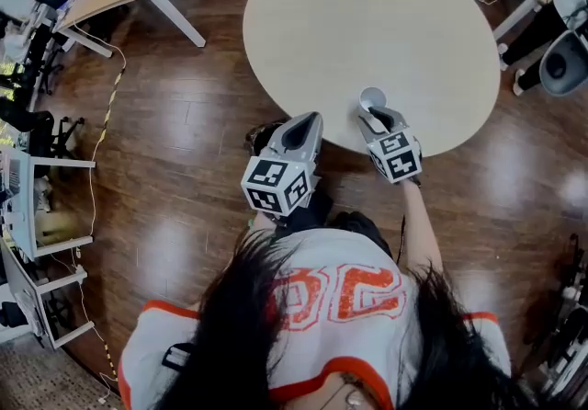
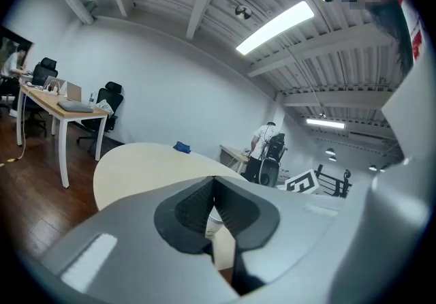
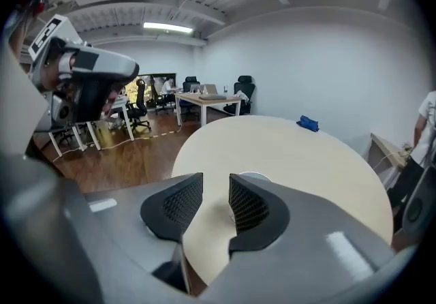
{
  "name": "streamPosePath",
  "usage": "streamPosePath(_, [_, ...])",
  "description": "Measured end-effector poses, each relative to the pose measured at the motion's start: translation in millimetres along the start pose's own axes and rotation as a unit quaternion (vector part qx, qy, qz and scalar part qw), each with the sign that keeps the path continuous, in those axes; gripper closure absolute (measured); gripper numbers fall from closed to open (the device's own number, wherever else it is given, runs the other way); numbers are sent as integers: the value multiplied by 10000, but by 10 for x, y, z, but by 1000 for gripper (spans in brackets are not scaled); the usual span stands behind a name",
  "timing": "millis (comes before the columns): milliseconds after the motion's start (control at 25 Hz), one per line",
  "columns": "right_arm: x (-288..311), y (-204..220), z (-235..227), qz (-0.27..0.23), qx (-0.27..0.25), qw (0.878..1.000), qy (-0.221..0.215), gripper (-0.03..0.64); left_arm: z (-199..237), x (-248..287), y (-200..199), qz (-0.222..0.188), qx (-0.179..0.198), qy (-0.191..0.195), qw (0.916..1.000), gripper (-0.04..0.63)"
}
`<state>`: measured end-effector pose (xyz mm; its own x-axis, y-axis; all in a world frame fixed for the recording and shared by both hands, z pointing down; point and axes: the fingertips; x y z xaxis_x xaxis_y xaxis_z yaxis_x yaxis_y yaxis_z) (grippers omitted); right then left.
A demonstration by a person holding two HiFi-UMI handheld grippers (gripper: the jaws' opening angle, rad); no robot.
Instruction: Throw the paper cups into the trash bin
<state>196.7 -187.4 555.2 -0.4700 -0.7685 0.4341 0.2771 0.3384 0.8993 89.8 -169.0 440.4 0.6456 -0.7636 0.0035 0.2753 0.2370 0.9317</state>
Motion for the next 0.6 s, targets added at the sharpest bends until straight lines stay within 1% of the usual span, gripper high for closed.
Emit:
streamPosePath(200, [190,261,-98,667,-396,9970,74,492,160,60,-10,72,-5,5,10000,595])
streamPosePath(320, [231,376,-137,967,-555,9937,109,492,245,102,-6,84,-28,-13,10000,595])
streamPosePath(440, [257,425,-152,1078,-588,9923,178,503,307,121,-13,106,-44,-23,9999,595])
streamPosePath(600, [262,440,-187,1121,-572,9915,343,545,340,110,3,166,-60,-1,9998,595])
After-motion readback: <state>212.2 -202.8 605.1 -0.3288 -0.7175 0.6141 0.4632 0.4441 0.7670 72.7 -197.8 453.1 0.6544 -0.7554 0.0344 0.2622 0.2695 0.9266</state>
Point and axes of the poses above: the fingertips, and each gripper's own axes: x forward along the fingers, z to its left, y out of its underside, and after that the axes turned 13 degrees about -z, right-handed
